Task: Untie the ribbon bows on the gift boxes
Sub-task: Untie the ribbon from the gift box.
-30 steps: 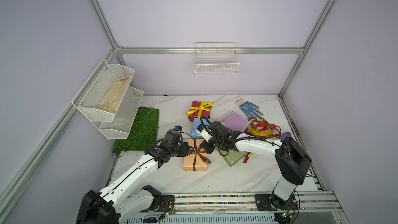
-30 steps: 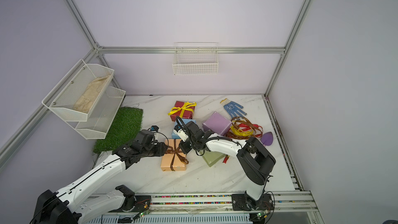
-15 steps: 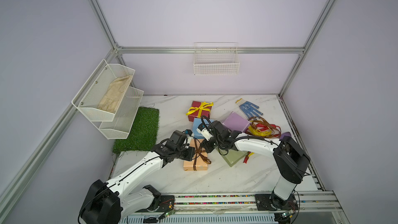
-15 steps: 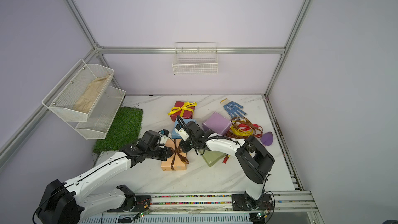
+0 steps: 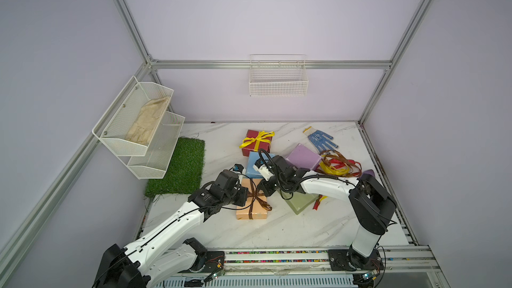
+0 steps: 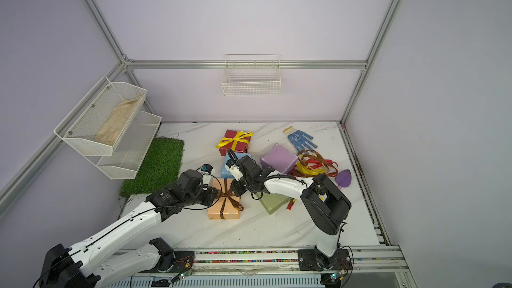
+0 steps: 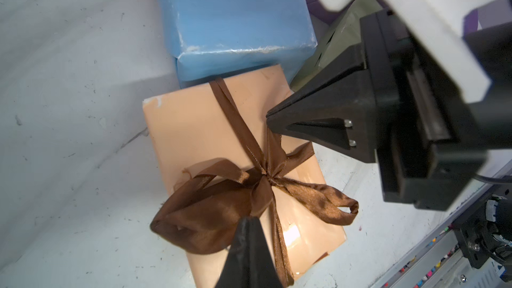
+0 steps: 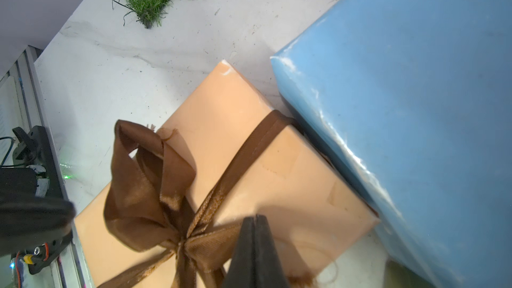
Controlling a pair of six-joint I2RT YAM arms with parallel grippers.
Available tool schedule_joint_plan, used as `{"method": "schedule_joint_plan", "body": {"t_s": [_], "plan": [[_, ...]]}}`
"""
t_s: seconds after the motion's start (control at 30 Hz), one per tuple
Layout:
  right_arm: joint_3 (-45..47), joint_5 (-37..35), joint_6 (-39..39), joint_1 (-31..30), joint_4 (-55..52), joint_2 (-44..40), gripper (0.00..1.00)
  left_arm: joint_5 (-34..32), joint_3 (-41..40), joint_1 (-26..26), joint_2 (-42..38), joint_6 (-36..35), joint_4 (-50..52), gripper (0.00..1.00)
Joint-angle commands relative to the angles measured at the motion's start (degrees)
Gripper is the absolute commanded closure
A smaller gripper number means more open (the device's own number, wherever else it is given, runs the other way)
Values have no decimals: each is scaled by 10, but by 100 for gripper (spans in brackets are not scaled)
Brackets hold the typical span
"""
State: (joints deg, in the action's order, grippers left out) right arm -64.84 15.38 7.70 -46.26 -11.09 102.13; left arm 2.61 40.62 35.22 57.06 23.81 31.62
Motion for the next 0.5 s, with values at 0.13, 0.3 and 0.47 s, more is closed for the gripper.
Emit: {"method": "schedule_joint_plan", "body": {"t_s": [0.13, 0.3, 0.47], "plan": [[-14, -1, 10, 4, 17, 5, 100, 129, 11, 10, 2, -34, -50, 100], [-13, -1, 13, 6, 17, -6, 100, 121, 8, 43, 60, -46, -53, 100], [-11, -3, 20, 9, 16, -14, 100, 72, -1, 49, 78, -42, -49, 100]]}}
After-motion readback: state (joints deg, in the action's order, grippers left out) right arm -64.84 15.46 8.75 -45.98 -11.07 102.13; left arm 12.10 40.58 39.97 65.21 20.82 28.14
